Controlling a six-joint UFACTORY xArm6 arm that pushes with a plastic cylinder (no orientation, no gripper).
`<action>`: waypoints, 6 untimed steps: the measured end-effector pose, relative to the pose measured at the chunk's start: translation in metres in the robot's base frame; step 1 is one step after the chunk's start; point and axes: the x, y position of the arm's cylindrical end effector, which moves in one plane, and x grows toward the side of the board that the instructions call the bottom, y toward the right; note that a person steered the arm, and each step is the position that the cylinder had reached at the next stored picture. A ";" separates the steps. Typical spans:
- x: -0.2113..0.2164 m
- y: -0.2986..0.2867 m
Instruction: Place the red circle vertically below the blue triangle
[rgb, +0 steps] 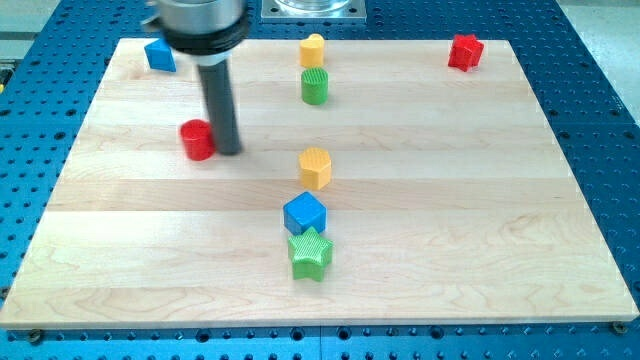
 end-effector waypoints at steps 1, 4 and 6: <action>-0.018 -0.011; -0.067 -0.006; -0.029 -0.067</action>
